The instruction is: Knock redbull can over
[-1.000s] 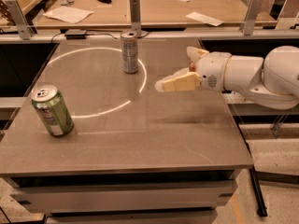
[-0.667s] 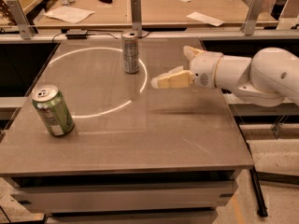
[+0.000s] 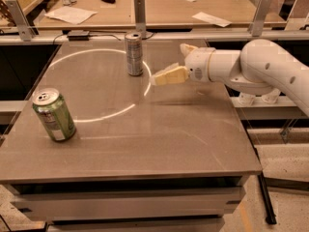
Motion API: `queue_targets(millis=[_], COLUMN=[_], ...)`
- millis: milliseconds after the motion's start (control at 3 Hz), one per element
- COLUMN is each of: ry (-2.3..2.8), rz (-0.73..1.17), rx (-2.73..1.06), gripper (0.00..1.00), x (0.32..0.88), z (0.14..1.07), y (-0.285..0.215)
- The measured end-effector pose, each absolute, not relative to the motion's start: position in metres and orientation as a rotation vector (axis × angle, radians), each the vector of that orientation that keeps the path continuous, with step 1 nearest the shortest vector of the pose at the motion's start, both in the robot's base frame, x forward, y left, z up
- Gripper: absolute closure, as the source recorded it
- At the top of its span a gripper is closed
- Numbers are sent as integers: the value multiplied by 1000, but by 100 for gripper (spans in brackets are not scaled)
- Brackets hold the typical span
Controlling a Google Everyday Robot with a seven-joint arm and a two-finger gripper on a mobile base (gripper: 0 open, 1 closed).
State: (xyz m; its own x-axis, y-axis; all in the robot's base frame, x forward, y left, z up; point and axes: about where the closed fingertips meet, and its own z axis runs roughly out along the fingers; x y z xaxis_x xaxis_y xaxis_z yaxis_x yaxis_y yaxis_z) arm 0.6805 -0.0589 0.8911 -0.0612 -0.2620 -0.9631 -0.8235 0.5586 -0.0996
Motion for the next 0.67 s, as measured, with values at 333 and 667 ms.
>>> queue_targets(millis=[333, 667], ry=[1625, 1626], rz=[619, 637], rx=[-927, -916], gripper=[0, 0], x=[701, 717], z=[886, 886], y=[-45, -28])
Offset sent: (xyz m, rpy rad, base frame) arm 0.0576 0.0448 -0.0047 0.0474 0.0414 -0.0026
